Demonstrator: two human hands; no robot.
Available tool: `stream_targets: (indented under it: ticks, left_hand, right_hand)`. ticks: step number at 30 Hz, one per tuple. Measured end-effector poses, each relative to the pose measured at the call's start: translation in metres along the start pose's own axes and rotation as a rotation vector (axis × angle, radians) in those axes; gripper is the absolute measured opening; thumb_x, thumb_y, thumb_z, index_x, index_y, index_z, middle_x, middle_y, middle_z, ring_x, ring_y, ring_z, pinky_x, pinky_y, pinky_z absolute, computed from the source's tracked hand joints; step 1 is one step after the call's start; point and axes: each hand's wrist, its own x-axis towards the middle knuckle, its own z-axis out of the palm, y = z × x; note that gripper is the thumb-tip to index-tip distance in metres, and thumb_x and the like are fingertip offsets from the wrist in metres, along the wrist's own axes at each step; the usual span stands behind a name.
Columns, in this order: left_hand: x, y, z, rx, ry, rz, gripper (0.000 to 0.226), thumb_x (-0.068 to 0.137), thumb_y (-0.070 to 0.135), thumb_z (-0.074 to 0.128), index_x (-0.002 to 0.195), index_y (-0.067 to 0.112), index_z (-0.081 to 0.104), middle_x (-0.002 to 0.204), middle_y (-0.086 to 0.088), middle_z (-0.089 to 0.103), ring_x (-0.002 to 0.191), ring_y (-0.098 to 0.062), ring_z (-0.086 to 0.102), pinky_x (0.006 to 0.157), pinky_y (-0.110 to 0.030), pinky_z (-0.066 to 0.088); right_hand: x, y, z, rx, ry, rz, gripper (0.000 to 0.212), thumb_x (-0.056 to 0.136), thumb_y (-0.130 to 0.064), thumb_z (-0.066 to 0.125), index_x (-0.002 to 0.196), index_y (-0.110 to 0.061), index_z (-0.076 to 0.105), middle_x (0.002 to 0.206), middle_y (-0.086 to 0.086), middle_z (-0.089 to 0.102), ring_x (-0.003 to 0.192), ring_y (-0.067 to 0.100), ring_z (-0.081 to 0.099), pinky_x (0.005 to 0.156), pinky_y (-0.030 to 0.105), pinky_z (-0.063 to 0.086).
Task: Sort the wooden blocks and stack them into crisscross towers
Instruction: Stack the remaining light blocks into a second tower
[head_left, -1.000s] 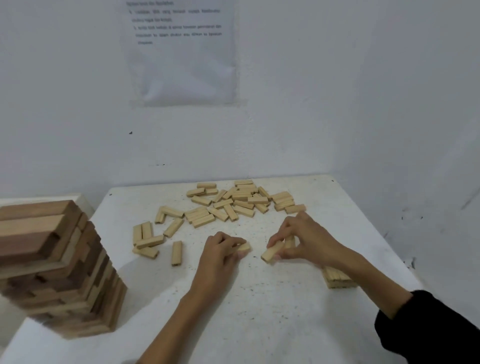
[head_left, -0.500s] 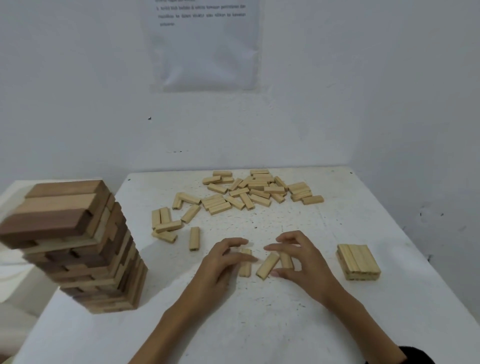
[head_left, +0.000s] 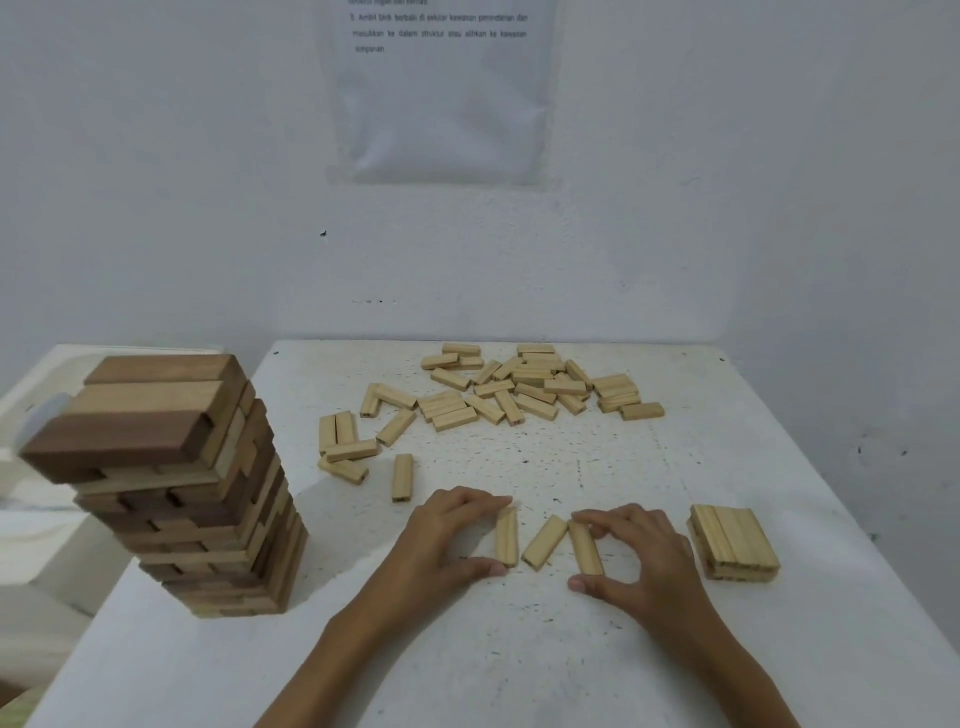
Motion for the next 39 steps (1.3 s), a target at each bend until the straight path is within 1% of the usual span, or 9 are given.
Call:
stream_targets:
  ticks: [4,8,10,13,15,18,22,27,39]
  left_hand:
    - [0.000,0.002,0.004,0.052,0.006,0.012,0.055,0.069,0.056,0.067,0.119,0.055,0.044,0.115,0.029,0.048,0.113,0.005,0.040,0.098,-0.029,0.036]
    - [-0.002,0.001,0.005,0.051,0.010,0.001,0.057,0.071,0.054,0.065,0.125,0.049,0.046,0.117,0.027,0.049,0.115,0.002,0.040,0.097,-0.028,0.034]
    - [-0.003,0.002,0.004,0.061,0.000,-0.008,0.059,0.071,0.054,0.066,0.125,0.050,0.043,0.117,0.029,0.046,0.116,0.003,0.038,0.097,-0.023,0.030]
    - [-0.003,0.004,0.006,0.101,-0.012,-0.023,0.065,0.067,0.065,0.063,0.126,0.055,0.035,0.122,0.032,0.038,0.120,0.009,0.029,0.095,-0.008,0.018]
    - [-0.003,0.006,0.008,0.123,-0.001,-0.042,0.070,0.063,0.072,0.059,0.127,0.054,0.035,0.123,0.034,0.033,0.121,0.010,0.024,0.094,-0.003,0.014]
    - [0.000,0.007,0.011,0.168,0.018,-0.030,0.075,0.060,0.077,0.054,0.128,0.047,0.041,0.122,0.034,0.031,0.122,0.011,0.020,0.094,-0.003,0.012]
    - [0.002,0.008,0.011,0.161,0.042,-0.036,0.073,0.060,0.076,0.053,0.123,0.041,0.053,0.121,0.034,0.034,0.121,0.011,0.021,0.093,-0.004,0.014]
    - [0.005,0.010,0.012,0.144,0.058,-0.028,0.065,0.060,0.071,0.058,0.116,0.038,0.057,0.119,0.030,0.039,0.118,0.009,0.026,0.092,-0.005,0.015]
    - [0.005,0.012,0.010,0.152,0.040,-0.023,0.063,0.061,0.068,0.056,0.117,0.040,0.056,0.118,0.031,0.038,0.118,0.008,0.026,0.092,-0.006,0.016]
  right_hand:
    - [0.010,-0.007,0.005,0.049,-0.081,-0.038,0.066,0.046,-0.095,0.042,0.100,-0.058,0.052,0.095,-0.026,0.055,0.100,-0.007,0.042,0.084,0.011,0.020]
    - [0.022,-0.015,0.009,0.041,-0.117,-0.060,0.063,0.040,-0.086,0.055,0.096,-0.057,0.050,0.091,-0.022,0.055,0.094,-0.004,0.044,0.083,0.016,0.023]
    - [0.024,-0.017,0.009,0.038,-0.148,-0.058,0.068,0.040,-0.082,0.056,0.102,-0.059,0.044,0.092,-0.023,0.053,0.095,-0.004,0.043,0.085,0.016,0.022]
    - [0.024,-0.011,0.005,0.038,-0.200,-0.056,0.087,0.034,-0.094,0.048,0.113,-0.059,0.040,0.101,-0.026,0.050,0.103,-0.007,0.037,0.090,0.008,0.016]
    - [0.023,-0.008,0.003,0.011,-0.233,-0.057,0.088,0.035,-0.097,0.042,0.115,-0.060,0.036,0.106,-0.028,0.044,0.108,-0.008,0.031,0.091,0.004,0.012]
    - [0.024,-0.006,0.002,-0.022,-0.261,-0.061,0.084,0.039,-0.096,0.041,0.115,-0.061,0.031,0.109,-0.029,0.038,0.112,-0.006,0.028,0.092,0.006,0.013]
    - [0.026,-0.006,-0.001,0.003,-0.287,-0.056,0.063,0.063,-0.063,0.067,0.117,-0.058,0.034,0.111,-0.025,0.043,0.111,-0.004,0.032,0.094,0.023,0.022]
    - [0.026,-0.004,0.000,-0.006,-0.270,-0.058,0.059,0.057,-0.076,0.047,0.113,-0.061,0.036,0.110,-0.027,0.044,0.112,-0.007,0.031,0.092,0.008,0.016]
    - [0.025,-0.003,0.001,-0.025,-0.261,-0.076,0.060,0.056,-0.077,0.047,0.113,-0.058,0.038,0.108,-0.028,0.042,0.110,-0.006,0.031,0.090,0.006,0.015]
